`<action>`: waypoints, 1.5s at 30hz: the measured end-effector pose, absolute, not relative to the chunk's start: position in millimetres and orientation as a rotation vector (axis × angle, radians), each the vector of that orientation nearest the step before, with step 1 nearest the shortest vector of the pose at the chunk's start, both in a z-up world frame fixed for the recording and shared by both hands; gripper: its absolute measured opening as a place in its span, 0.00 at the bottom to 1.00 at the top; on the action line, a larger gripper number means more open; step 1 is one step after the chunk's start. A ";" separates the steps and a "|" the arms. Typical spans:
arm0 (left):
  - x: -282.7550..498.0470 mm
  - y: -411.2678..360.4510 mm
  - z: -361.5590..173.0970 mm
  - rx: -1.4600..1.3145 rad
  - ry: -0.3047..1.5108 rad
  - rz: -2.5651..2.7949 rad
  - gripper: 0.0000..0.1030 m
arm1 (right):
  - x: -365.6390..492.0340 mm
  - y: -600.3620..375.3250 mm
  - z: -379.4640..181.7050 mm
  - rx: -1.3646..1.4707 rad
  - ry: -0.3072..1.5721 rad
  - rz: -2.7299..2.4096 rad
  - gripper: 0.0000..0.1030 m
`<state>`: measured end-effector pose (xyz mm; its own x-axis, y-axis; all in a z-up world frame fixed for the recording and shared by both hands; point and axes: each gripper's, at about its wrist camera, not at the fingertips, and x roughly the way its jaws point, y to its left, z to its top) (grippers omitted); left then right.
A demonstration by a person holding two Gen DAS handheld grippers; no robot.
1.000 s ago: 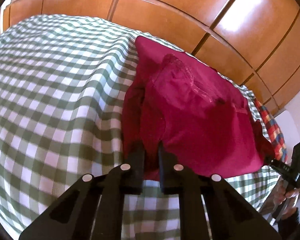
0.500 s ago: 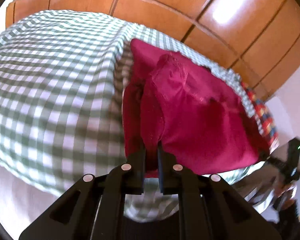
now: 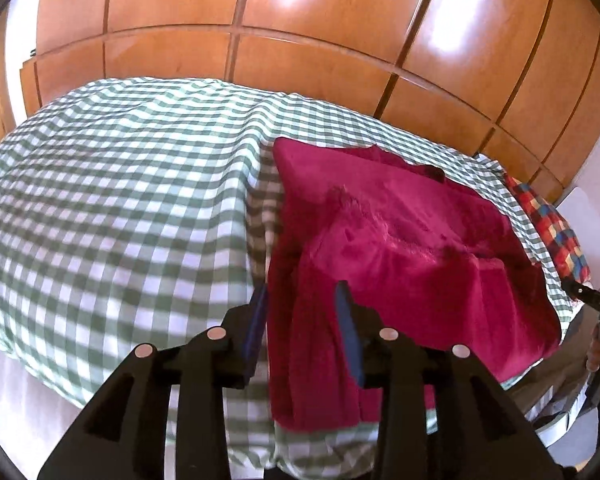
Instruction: Fold small clothes
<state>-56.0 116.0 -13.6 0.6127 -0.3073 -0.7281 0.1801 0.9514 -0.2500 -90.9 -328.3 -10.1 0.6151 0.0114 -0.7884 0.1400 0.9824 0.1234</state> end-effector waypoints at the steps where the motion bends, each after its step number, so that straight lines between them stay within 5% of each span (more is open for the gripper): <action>1: -51.0 113.6 -13.8 -0.153 0.863 -0.291 0.40 | -85.1 -329.0 -13.6 0.169 0.921 -0.078 0.53; 3: -42.9 109.9 -13.8 -0.139 0.855 -0.303 0.49 | -74.3 -327.7 -26.4 0.157 0.958 -0.070 0.37; 5: -32.5 103.8 -17.1 -0.131 0.862 -0.328 0.50 | -67.0 -323.6 -36.7 0.136 0.996 -0.056 0.14; 6: -28.1 101.0 -18.6 -0.133 0.866 -0.337 0.50 | -65.6 -321.7 -39.6 0.128 1.002 -0.050 0.10; 9: -17.2 94.8 -25.0 -0.140 0.880 -0.396 0.44 | -70.5 -320.5 -38.4 0.125 0.987 -0.052 0.08; 11: -12.7 90.7 -28.1 -0.142 0.896 -0.435 0.13 | -74.6 -322.3 -35.5 0.132 0.978 -0.067 0.08; 13: -15.5 92.2 -23.7 -0.152 0.856 -0.453 0.08 | -77.9 -322.8 -31.6 0.134 0.975 -0.079 0.08; 23: -36.3 110.2 25.7 -0.229 0.678 -0.431 0.06 | -74.8 -311.9 30.4 0.116 0.833 -0.046 0.07; 29: 18.4 106.4 52.5 -0.261 0.599 -0.379 0.06 | -12.4 -325.2 51.6 0.160 0.739 -0.076 0.07; 45: 160.9 55.8 -52.4 -0.033 0.908 -0.136 0.11 | 101.9 -370.2 -61.3 0.262 0.947 -0.269 0.07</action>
